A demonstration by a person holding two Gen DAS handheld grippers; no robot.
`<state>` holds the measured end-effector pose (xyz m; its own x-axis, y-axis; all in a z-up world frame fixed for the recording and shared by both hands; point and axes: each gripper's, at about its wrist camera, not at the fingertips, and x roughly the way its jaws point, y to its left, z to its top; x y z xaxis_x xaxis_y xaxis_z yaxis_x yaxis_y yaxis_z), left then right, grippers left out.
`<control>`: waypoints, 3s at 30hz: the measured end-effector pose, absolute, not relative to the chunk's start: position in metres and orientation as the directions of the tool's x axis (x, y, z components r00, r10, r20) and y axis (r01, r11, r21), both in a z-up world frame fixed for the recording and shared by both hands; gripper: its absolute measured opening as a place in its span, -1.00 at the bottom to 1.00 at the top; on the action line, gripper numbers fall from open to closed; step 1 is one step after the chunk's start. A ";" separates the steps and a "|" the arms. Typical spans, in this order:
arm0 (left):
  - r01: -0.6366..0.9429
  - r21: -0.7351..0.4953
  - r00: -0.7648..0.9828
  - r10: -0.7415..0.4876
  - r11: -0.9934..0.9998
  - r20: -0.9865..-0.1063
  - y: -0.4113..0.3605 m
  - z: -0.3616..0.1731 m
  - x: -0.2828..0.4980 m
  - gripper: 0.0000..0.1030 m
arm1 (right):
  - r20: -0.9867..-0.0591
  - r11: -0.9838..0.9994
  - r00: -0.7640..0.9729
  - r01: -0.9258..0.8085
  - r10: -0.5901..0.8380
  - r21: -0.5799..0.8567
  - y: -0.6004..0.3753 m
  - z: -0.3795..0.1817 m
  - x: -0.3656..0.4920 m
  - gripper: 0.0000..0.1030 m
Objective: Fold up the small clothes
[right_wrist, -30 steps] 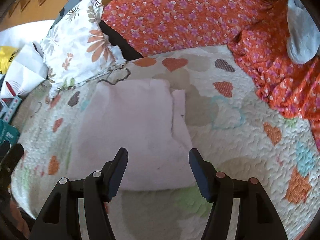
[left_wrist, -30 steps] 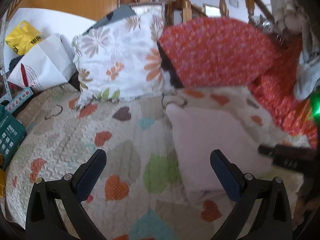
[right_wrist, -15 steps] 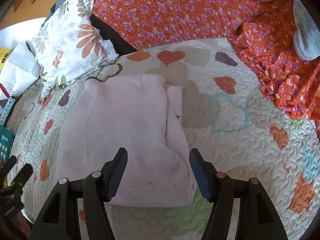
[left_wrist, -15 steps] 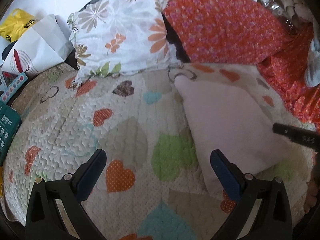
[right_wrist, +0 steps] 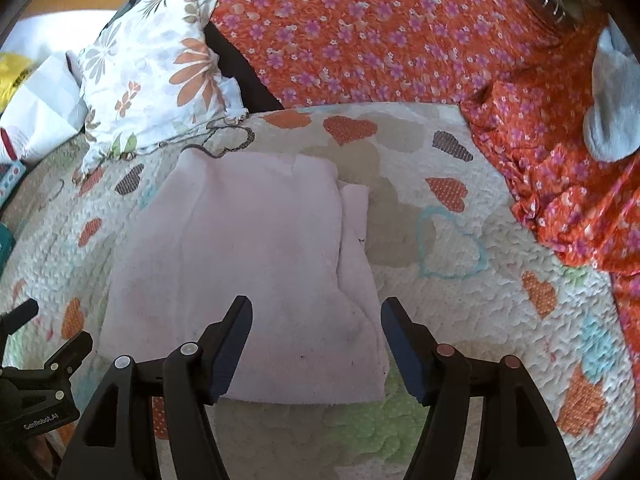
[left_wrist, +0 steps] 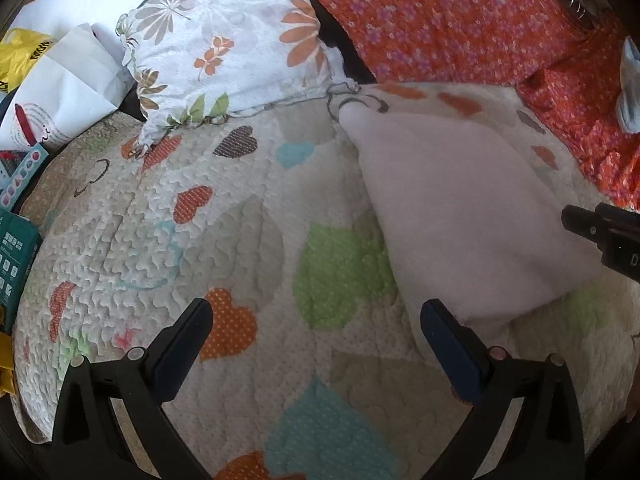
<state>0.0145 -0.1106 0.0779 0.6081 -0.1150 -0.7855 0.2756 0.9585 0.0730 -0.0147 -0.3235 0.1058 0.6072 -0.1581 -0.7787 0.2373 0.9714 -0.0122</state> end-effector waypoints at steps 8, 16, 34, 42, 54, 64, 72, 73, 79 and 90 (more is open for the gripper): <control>0.293 0.053 0.581 -0.134 0.955 -0.803 -0.113 0.073 0.014 1.00 | -0.791 0.968 0.584 0.248 -0.184 -0.042 -0.323 0.102 -0.016 0.40; 0.288 0.002 0.533 -0.159 0.958 -0.831 -0.111 0.066 0.019 1.00 | -0.795 0.971 0.578 0.234 -0.187 -0.058 -0.318 0.099 -0.016 0.41; 0.285 -0.017 0.505 -0.165 0.958 -0.847 -0.108 0.061 0.021 1.00 | -0.805 0.971 0.564 0.230 -0.185 -0.063 -0.319 0.095 -0.016 0.44; 0.288 -0.027 0.491 -0.172 0.957 -0.854 -0.107 0.058 0.021 1.00 | -0.807 0.971 0.560 0.232 -0.186 -0.062 -0.320 0.093 -0.016 0.44; 0.282 -0.042 0.476 -0.177 0.959 -0.861 -0.104 0.057 0.027 1.00 | -0.713 0.956 0.658 0.288 -0.240 -0.057 -0.339 0.116 0.007 0.26; 0.278 -0.041 0.468 -0.172 0.960 -0.867 -0.104 0.054 0.029 1.00 | -0.853 0.912 0.489 0.409 -0.183 0.039 -0.400 0.059 0.071 0.35; 0.265 -0.079 0.443 -0.194 0.961 -0.875 -0.096 0.052 0.033 1.00 | -0.753 0.950 0.628 0.311 -0.199 0.008 -0.357 0.097 0.053 0.34; 0.266 -0.073 0.445 -0.190 0.961 -0.875 -0.096 0.052 0.033 1.00 | -0.756 0.964 0.635 0.266 -0.162 0.017 -0.346 0.095 0.054 0.34; 0.259 -0.069 0.460 -0.186 0.963 -0.868 -0.093 0.057 0.032 1.00 | -0.808 0.981 0.558 0.147 -0.189 -0.128 -0.308 0.065 0.061 0.36; 0.218 0.002 0.698 -0.155 0.976 -0.699 -0.082 0.112 -0.004 1.00 | -0.780 0.945 0.604 0.324 -0.163 0.053 -0.332 0.113 -0.017 0.41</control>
<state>-0.0041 -0.0822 0.1121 0.6980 -0.1549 -0.6992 0.2183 0.9759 0.0017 -0.0171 -0.3320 0.1129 0.6041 -0.1631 -0.7800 0.3235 0.9447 0.0530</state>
